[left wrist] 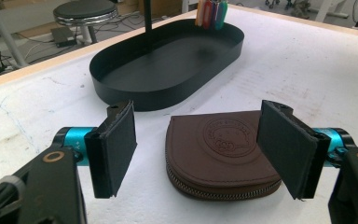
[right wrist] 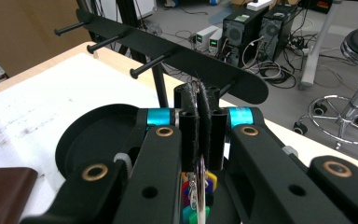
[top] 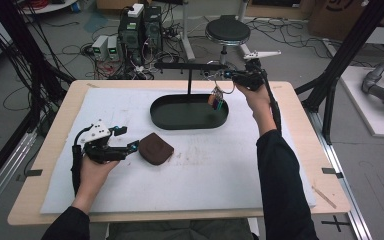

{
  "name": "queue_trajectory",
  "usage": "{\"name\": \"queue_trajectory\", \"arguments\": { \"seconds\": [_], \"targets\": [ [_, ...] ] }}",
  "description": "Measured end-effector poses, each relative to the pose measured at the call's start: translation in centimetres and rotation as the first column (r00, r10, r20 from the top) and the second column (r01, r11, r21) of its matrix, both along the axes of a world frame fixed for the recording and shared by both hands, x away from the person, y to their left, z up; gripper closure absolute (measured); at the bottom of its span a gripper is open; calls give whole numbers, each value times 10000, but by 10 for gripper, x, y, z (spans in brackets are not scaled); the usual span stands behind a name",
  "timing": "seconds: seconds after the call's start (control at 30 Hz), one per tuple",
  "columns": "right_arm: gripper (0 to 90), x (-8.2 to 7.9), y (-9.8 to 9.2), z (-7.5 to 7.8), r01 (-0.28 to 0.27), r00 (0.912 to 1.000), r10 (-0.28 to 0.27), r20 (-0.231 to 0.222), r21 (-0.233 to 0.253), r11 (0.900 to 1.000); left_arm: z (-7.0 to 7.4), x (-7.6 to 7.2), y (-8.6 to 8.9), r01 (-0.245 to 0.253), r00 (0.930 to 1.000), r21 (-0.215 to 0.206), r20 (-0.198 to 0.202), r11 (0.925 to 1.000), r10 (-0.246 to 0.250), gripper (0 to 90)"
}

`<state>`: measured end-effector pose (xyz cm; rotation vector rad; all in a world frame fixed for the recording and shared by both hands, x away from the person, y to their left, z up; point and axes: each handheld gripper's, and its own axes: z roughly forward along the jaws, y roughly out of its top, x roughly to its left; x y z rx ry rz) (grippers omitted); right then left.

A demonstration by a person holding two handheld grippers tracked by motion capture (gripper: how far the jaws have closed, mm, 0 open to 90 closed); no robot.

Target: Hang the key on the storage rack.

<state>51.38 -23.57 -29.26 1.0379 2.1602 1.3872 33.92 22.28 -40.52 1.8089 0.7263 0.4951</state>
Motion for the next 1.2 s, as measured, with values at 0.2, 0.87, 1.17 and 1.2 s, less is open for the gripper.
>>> {"name": "queue_trajectory", "arguments": {
  "seconds": [0.2,0.87,1.17,1.2],
  "targets": [
    [880,4,0,-4,154,9998,-152,152,-156,9998,0,0,1,-22,10000,16,-3,10000,22,283],
    [717,9,8,-12,1664,9846,-1607,694,-874,9822,-1,-1,2,12,10000,11,1,10000,-12,283],
    [468,-14,-1,1,2382,9657,-2174,1423,-1504,9595,-1,-1,1,7,10000,96,-35,10000,-6,283],
    [452,-20,-4,3,2367,9639,-2139,1584,-1430,9610,-1,-2,1,-11,10000,100,-34,9999,11,283]
  ]
}}
